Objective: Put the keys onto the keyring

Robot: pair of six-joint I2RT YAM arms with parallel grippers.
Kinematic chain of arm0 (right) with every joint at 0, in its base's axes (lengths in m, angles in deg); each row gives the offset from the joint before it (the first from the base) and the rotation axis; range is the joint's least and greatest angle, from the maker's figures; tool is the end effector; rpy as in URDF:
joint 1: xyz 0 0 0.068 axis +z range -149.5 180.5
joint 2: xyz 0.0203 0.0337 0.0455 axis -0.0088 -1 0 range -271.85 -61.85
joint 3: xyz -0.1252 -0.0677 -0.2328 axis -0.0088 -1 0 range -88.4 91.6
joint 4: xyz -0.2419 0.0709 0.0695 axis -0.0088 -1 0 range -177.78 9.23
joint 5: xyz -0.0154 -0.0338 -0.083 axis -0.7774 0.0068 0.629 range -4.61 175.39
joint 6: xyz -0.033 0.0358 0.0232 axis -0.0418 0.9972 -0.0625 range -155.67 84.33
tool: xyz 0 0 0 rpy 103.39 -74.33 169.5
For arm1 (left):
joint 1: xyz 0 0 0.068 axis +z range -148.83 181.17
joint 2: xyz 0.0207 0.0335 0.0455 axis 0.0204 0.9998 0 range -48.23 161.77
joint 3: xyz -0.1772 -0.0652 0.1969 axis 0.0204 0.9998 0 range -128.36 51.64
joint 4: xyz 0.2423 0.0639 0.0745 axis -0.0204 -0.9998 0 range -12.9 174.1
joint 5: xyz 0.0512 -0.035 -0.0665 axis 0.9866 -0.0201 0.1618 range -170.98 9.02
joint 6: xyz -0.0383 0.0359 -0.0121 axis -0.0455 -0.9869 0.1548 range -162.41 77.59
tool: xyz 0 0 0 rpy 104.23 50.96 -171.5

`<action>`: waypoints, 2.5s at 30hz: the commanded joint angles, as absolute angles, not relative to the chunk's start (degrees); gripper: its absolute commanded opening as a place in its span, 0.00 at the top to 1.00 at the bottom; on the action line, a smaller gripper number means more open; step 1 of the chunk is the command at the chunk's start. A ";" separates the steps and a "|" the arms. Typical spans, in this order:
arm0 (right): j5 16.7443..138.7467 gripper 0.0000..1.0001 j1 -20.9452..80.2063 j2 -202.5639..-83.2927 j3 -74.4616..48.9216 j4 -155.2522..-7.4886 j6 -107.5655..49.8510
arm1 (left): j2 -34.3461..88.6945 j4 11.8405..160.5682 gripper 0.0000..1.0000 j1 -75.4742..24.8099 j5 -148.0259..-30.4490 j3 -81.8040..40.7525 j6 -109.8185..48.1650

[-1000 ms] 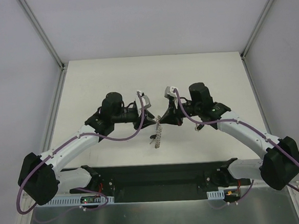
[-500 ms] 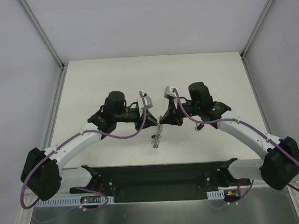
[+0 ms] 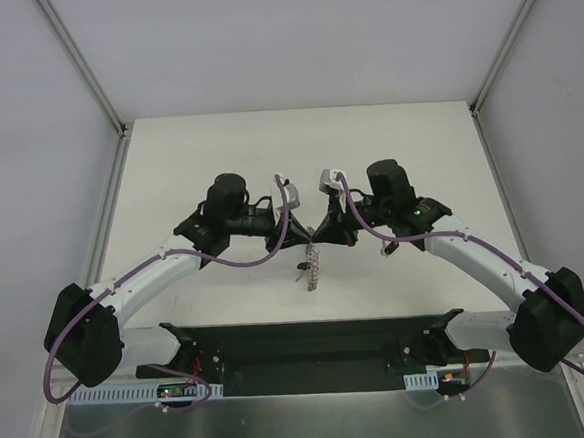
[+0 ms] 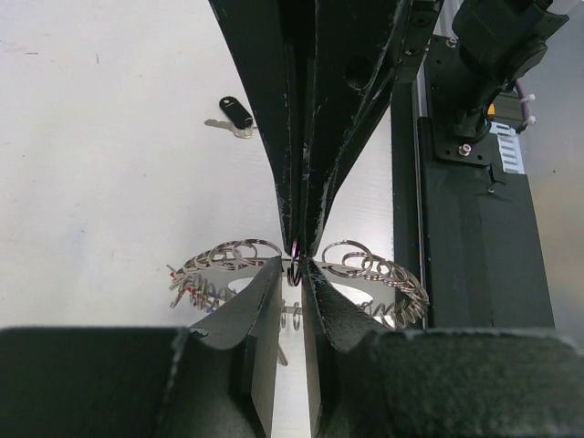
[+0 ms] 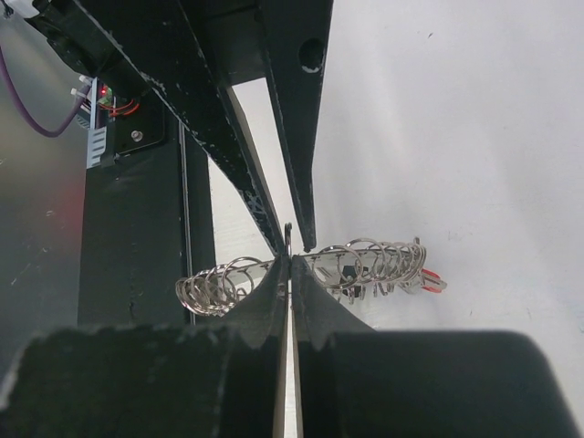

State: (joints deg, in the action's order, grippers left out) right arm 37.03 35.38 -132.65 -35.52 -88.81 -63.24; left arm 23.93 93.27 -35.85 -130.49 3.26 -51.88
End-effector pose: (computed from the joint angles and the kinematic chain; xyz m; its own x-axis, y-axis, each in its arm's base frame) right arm 0.2085 0.1777 0.3018 0.1127 -0.2963 -0.9484 -0.9916 0.0270 -0.1263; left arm 0.2084 -0.1911 0.2965 -0.0375 0.1621 -0.9861 0.9983 0.0492 -0.0299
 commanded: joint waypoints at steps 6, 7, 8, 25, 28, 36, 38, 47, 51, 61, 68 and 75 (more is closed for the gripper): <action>35.64 0.99 36.10 -132.25 -31.54 -87.81 -64.76 | 26.12 92.98 0.94 -35.40 -133.89 -0.03 -52.16; 35.64 0.99 36.10 -132.51 -31.45 -87.81 -64.68 | 26.30 92.54 0.97 -35.40 -133.71 -0.12 -52.42; 35.73 0.99 36.10 -132.60 -31.36 -87.98 -64.68 | 26.39 92.19 1.00 -35.40 -133.45 -0.30 -52.77; 70.48 0.48 29.43 -126.27 -33.38 -104.39 -48.61 | 17.61 90.43 1.00 -30.04 -126.07 4.09 -48.30; 80.15 0.48 27.66 -126.53 -35.40 -108.44 -42.10 | 13.57 88.85 1.00 -29.33 -125.19 5.41 -48.03; 94.96 0.58 27.66 -124.17 -47.34 -106.27 -24.44 | 3.80 84.36 1.00 -28.10 -119.57 9.28 -50.23; 97.77 0.59 28.10 -123.11 -51.21 -103.20 -20.65 | 2.93 84.36 1.00 -28.10 -117.90 9.80 -50.32; 106.74 0.64 30.47 -126.08 -55.53 -97.65 -17.21 | 1.78 84.36 1.00 -28.19 -117.01 10.33 -50.23; 107.53 0.71 30.65 -128.55 -55.53 -95.11 -18.09 | 1.34 84.36 1.00 -28.28 -116.84 10.51 -50.32; 106.39 0.81 30.56 -134.88 -53.95 -93.52 -18.88 | 1.16 84.36 1.00 -28.80 -116.75 10.51 -50.40; 105.60 0.99 30.74 -133.84 -53.69 -94.22 -20.46 | 1.16 84.36 1.00 -28.89 -116.75 10.51 -50.49; 106.47 0.98 31.27 -126.45 -45.00 -116.92 -23.19 | 0.37 84.36 1.00 -28.89 -115.69 10.69 -51.10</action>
State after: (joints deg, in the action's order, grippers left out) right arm 105.46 30.92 -131.76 -52.68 -101.75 -21.04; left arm 2.44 81.60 -28.77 -116.37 11.04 -49.63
